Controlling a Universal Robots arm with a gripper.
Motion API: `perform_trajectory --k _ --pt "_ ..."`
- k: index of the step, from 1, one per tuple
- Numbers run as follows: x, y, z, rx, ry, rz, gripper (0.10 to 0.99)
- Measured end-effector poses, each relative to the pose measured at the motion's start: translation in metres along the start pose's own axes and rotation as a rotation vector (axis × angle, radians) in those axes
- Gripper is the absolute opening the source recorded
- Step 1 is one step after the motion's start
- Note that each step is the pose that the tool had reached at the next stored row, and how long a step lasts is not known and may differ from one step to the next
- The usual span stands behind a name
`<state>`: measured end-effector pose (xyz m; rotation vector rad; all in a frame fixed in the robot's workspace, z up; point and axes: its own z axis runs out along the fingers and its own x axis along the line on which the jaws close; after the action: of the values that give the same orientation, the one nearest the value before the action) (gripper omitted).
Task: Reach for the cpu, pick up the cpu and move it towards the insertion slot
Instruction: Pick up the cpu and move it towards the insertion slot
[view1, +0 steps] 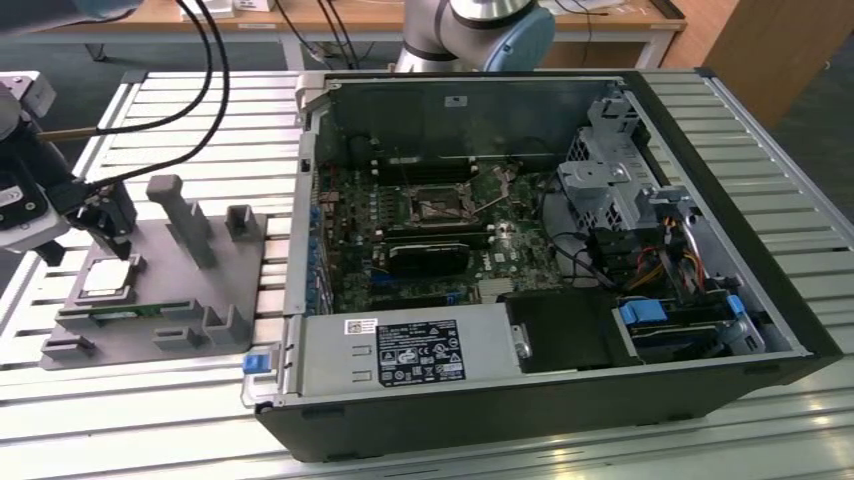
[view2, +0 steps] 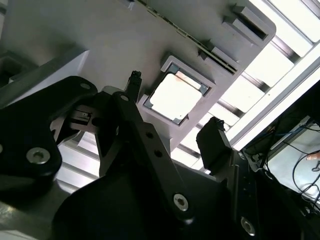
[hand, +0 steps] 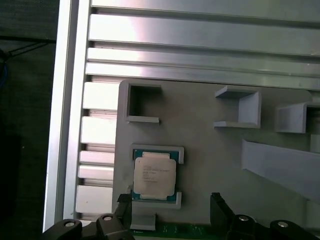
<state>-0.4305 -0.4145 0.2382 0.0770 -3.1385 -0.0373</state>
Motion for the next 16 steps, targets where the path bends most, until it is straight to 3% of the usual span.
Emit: perform_trajectory --k 16 --pt "0.0075 0.0022 0.027 0.0 -0.0002 0.002 0.722"
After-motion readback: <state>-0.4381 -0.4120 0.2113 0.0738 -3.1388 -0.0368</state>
